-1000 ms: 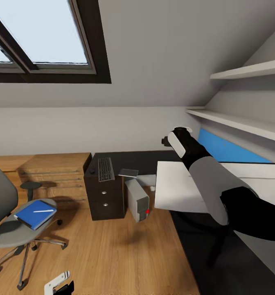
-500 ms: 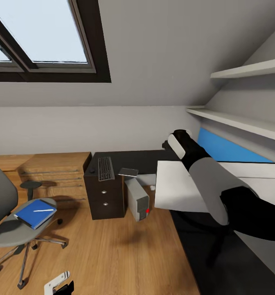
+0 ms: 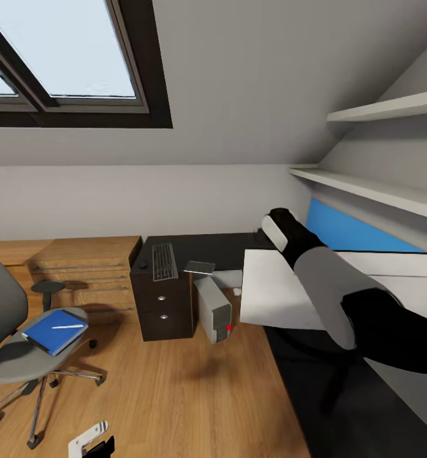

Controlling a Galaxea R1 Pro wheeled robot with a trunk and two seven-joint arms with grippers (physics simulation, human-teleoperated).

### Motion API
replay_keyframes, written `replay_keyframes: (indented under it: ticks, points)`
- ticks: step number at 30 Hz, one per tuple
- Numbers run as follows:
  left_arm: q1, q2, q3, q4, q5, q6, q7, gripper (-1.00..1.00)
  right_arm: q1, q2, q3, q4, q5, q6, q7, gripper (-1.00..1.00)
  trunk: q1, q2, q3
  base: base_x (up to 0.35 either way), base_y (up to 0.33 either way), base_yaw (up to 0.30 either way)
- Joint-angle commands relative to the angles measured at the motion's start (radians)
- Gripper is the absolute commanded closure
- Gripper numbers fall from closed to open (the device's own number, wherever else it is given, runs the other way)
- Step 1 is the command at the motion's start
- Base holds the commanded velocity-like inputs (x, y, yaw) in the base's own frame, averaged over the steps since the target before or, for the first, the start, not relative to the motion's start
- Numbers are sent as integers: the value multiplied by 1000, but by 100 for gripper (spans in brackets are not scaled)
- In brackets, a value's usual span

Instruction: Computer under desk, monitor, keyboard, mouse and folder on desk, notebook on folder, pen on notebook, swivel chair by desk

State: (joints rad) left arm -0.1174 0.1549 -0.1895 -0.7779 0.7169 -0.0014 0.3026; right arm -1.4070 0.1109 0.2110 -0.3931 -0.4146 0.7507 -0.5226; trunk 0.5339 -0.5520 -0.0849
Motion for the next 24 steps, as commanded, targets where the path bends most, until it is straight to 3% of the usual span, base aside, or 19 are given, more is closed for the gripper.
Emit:
replay_keyframes:
  ticks: [1,11,24]
  points:
    - [-1,2,-6,-2,7,0,9,-100,-1,-1,8,6,-10,3,-8,-100,0,-2,-2,0,0,0]
    - [-1,2,-6,-2,7,0,9,-100,-1,0,7,30,-10,4,-8,-100,0,-2,-2,-11,0,0]
    - [-1,2,-5,-2,7,0,9,-100,-1,3,11,33,-10,4,-10,-100,0,-2,-2,-140,0,0]
